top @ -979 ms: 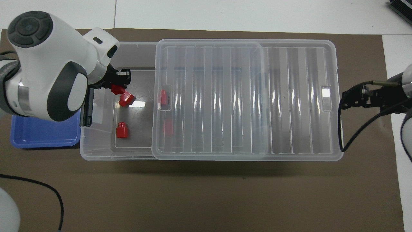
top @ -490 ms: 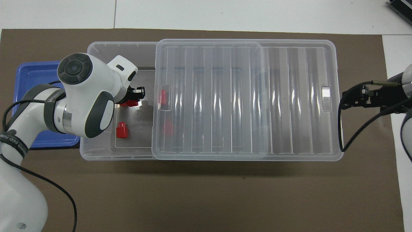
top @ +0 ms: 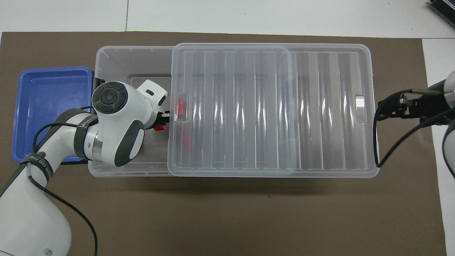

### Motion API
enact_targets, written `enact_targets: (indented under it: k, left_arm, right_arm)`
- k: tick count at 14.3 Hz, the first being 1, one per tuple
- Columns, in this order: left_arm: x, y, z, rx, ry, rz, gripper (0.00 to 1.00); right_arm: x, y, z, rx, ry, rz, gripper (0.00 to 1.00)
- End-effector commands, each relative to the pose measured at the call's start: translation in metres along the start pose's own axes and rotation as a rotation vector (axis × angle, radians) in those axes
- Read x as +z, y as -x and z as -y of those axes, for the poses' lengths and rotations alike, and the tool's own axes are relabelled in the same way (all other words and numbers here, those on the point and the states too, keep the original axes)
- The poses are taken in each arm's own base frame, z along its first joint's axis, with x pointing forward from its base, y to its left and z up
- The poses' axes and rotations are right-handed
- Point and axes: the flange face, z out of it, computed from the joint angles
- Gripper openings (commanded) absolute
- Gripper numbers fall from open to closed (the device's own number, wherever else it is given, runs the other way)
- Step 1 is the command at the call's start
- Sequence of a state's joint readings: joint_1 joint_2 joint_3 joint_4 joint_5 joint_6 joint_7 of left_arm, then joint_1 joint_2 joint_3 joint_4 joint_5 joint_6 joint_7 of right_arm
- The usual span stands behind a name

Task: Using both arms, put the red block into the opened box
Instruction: 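Lower the red block into the box and open the left gripper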

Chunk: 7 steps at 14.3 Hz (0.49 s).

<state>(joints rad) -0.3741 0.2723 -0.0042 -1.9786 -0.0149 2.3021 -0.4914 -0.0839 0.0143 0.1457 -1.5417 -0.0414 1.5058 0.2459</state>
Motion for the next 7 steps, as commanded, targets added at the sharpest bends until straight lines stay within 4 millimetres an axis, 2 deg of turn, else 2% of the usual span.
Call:
enact_targets:
  k: [1, 3, 7]
  left_arm:
    - [0.014, 0.017, 0.011, 0.001, -0.007, -0.045, 0.0]
    - [0.023, 0.021, 0.015, 0.008, -0.008, -0.056, 0.0]
    - [0.026, 0.022, 0.015, 0.011, -0.011, -0.056, 0.0]
  right_arm:
    - [0.0, 0.005, -0.002, 0.014, -0.002, -0.002, 1.0]
    - [0.0, 0.005, -0.002, 0.014, -0.001, -0.002, 1.0]
    - [0.0, 0.005, -0.002, 0.014, -0.003, -0.002, 1.0]
